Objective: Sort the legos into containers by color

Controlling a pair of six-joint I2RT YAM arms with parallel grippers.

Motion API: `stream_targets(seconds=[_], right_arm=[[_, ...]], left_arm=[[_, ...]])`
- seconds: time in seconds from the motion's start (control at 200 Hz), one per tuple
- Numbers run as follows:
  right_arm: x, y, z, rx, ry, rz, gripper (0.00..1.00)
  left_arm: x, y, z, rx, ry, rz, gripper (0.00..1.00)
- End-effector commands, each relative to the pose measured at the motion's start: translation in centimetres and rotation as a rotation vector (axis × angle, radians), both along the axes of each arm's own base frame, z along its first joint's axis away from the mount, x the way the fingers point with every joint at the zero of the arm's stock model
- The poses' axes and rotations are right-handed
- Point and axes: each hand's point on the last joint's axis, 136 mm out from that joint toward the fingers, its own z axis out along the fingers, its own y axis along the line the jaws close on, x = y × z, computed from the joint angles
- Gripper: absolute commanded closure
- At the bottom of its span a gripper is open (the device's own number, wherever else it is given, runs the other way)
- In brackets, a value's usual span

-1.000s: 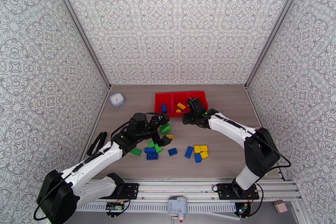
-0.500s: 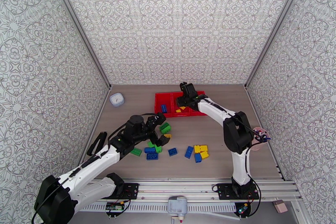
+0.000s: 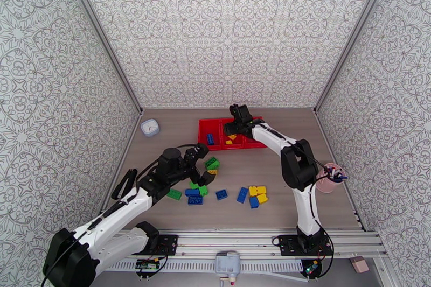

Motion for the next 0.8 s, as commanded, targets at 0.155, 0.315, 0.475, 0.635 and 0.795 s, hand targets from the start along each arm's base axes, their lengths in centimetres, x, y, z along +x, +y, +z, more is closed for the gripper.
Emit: stream_targets(seconds=[0.155,0.315,0.475,0.635,0.795], right_arm=[[-6.7,0.3,2.2,0.031,0.007,0.111,0.06],[-10.6,1.6,0.8,-0.008,0.052,0.176,0.03],[-13.9,4.8,-0.8,-0.015,0.094,0.266,0.0],[-15.6,7.8,-2.3,-0.037,0.122,0.333,0.0],[-16.5,9.5,-4.2,-0.114,0.152,0.387,0.0]], left_arm=[[-0.9,1.8,1.1,-0.03,0.012,0.028,0.0],[-2.5,3.1,1.1,0.033,0.033,0.031,0.0],[-3.7,4.1,1.3,0.078,0.036,0.034,0.0],[-4.5,4.8,1.1,0.096,0.029,0.039,0.0],[-4.9,4.9,0.9,0.103,0.04,0.034,0.0]])
